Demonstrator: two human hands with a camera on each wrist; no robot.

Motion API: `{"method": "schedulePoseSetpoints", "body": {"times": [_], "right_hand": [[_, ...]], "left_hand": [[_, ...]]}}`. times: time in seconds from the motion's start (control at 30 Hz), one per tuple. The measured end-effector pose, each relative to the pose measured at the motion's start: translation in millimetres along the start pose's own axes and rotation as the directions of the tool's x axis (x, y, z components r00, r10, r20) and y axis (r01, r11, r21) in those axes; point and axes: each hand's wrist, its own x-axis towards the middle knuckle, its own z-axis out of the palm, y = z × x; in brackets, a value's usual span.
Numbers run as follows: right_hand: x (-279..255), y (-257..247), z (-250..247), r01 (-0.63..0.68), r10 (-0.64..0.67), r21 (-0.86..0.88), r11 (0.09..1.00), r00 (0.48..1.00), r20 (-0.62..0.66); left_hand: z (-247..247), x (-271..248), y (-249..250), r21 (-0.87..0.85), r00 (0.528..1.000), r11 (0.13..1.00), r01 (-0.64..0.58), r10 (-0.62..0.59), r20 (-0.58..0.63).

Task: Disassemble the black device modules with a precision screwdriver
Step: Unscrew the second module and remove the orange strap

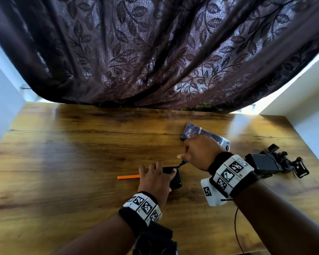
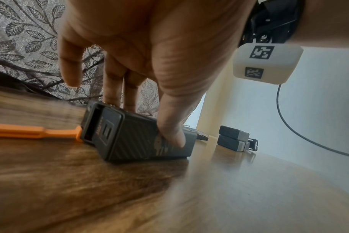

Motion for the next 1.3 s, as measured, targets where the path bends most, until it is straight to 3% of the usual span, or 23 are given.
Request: {"method": "schedulePoseSetpoints", "body": {"times": [0.13, 0.3, 0.47, 0.57, 0.7, 1.07, 1.3], "right_hand": [[-8.9, 3.1, -2.1, 0.127, -0.127, 0.095, 0.987, 0.992, -0.009], [-6.1, 0.1, -0.3, 0.053, -0.053, 0.100, 0.994, 0.999, 0.001], [-1.3, -5.4, -1.4, -0.012, 0.013, -0.017, 1.000, 1.000, 0.014], [-4.9, -5.0, -0.1, 0.026, -0.025, -0.039, 0.999, 0.999, 0.036], [-13.7, 0.5, -0.1, 0.114, -0.118, 0.076, 0.990, 0.992, 0.048], [1.5, -20.2, -9.3, 0.000, 0.005, -0.076, 0.997, 0.998, 0.070], [0.9, -16.1, -12.7, 0.116, -0.116, 0.008, 0.993, 0.987, 0.113]], "left_hand": [[1.1, 0.7, -0.6, -0.011, 1.000, 1.000, 0.000, 0.000, -0.006], [2.5, 0.7, 0.2, -0.011, 1.000, 1.000, -0.002, 0.002, -0.017], [3.3, 0.0, -0.4, -0.012, 1.000, 1.000, -0.004, 0.004, -0.020], [2.7, 0.7, -0.6, -0.020, 1.000, 1.000, -0.001, 0.001, -0.019], [4.4, 0.8, -0.6, -0.028, 1.000, 1.000, 0.005, -0.006, -0.026], [3.9, 1.8, -0.6, -0.023, 1.000, 1.000, -0.002, 0.001, -0.019], [4.2, 2.6, -1.7, -0.008, 1.000, 1.000, -0.003, 0.003, -0.006]]}}
